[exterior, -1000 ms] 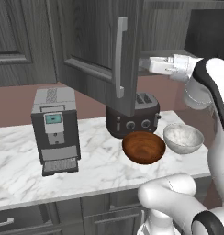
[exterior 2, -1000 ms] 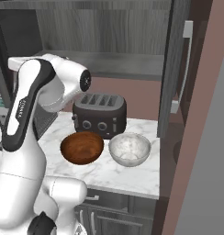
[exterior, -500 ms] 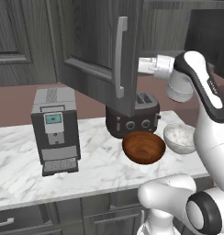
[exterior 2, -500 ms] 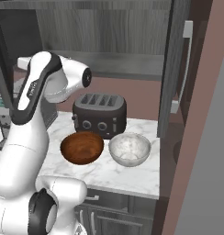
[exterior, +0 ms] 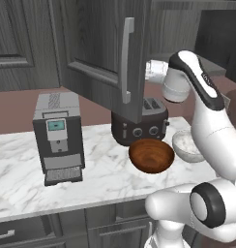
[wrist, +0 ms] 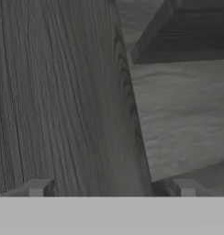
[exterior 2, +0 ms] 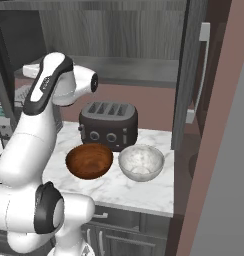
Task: Open the cabinet. Pick the bowls from the counter and place them in the cabinet. Then close the cabinet.
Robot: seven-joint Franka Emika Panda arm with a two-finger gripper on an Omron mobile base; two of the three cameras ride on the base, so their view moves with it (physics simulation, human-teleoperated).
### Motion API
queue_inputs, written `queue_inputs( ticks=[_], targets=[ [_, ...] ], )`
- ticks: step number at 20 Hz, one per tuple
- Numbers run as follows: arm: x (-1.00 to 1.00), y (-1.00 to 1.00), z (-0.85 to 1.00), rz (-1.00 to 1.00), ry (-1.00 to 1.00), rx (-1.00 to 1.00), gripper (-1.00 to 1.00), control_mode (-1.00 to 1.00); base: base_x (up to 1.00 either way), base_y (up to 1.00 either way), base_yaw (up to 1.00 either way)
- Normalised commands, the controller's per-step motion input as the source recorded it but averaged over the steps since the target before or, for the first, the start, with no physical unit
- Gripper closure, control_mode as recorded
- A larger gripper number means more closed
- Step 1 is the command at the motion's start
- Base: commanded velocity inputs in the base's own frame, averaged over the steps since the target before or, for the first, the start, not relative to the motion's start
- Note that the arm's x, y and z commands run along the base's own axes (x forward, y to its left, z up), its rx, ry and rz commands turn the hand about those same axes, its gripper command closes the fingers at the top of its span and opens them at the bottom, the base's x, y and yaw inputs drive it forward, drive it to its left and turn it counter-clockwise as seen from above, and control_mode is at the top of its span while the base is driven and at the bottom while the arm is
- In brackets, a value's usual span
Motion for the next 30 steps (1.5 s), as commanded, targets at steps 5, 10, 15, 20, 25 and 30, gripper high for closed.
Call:
queue_inputs(
  ticks=[5, 10, 15, 20, 25, 30],
  targets=[
    [0.0, 0.65, 0.0, 0.04, -0.07, -0.01, -1.0, -1.0, 0.0, 0.0, 0.0],
    [-0.17, 0.72, 0.0, 0.07, -0.06, -0.01, -1.0, -1.0, 0.0, 0.0, 0.0],
    [-0.7, 0.83, 0.0, 0.14, -0.01, 0.0, -1.0, -1.0, 0.0, 0.0, 0.0],
    [-0.68, 1.0, 0.0, 0.13, 0.0, 0.0, -1.0, -1.0, 0.0, 0.0, 0.0],
    [-0.33, 0.92, 0.0, 0.05, -0.03, 0.0, -1.0, -1.0, 0.0, 0.0, 0.0],
    [0.03, 0.05, 0.0, 0.01, 0.01, -0.01, -1.0, -1.0, 0.0, 0.0, 0.0]
  ],
)
